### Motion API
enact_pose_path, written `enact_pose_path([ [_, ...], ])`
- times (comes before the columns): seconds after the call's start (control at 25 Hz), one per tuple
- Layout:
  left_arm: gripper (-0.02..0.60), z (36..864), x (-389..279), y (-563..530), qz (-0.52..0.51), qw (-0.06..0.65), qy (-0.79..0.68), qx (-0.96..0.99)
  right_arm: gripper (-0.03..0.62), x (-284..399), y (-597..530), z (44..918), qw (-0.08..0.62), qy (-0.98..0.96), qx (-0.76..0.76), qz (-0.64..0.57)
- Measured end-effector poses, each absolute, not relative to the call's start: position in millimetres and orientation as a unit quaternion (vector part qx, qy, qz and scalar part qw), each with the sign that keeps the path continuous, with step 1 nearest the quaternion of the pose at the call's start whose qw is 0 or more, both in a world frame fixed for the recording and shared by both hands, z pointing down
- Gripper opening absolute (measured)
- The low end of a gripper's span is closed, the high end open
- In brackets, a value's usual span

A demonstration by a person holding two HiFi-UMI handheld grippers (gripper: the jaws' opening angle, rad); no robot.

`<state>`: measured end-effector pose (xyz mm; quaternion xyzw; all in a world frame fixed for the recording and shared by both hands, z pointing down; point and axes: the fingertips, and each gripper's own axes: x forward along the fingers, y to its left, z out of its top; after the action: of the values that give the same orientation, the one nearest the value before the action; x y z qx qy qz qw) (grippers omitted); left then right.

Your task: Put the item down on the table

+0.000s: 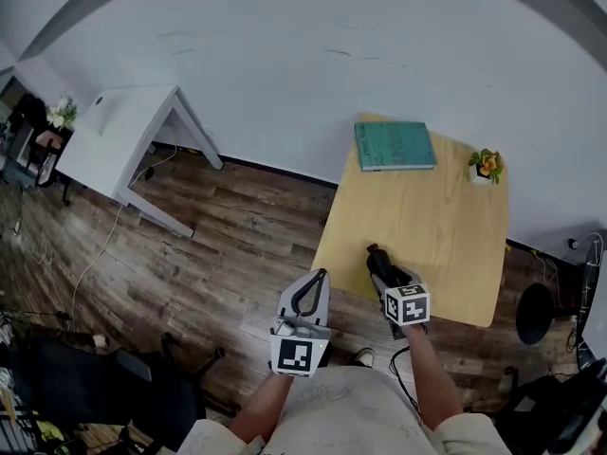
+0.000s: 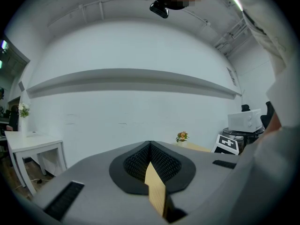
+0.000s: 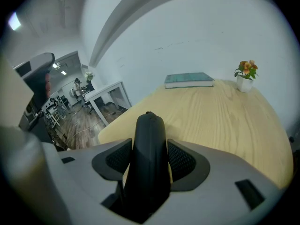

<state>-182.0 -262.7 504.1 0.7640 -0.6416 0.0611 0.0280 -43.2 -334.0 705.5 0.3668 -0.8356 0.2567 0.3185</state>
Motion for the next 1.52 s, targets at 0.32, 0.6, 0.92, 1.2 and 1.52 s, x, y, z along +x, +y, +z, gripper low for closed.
enact_pose_path([
  [0.32, 0.008, 502.0, -177.6, -262.9, 0.062, 0.029, -0.636, 0.768, 0.289, -40.9, -335.1, 704.4, 0.318, -0.832, 0.375, 0.257],
  [0.6, 0.008, 502.8, -176.4, -261.7, 0.061, 0.03, -0.634, 0.77, 0.318, -33.4, -338.7, 691.6, 0.303, -0.835, 0.385, 0.25],
  [0.92, 0.008, 500.2, -162.5, -267.1, 0.062, 0.025, -0.622, 0.78, 0.318, -19.8, -336.2, 668.2, 0.282, -0.84, 0.402, 0.231],
  [1.2, 0.008, 493.4, -139.4, -277.7, 0.056, 0.009, -0.6, 0.798, 0.318, 15.5, -333.3, 643.6, 0.248, -0.832, 0.443, 0.224],
  [1.52, 0.008, 491.5, -110.4, -288.5, 0.047, -0.002, -0.575, 0.817, 0.318, 71.9, -327.2, 612.8, 0.201, -0.809, 0.507, 0.219],
])
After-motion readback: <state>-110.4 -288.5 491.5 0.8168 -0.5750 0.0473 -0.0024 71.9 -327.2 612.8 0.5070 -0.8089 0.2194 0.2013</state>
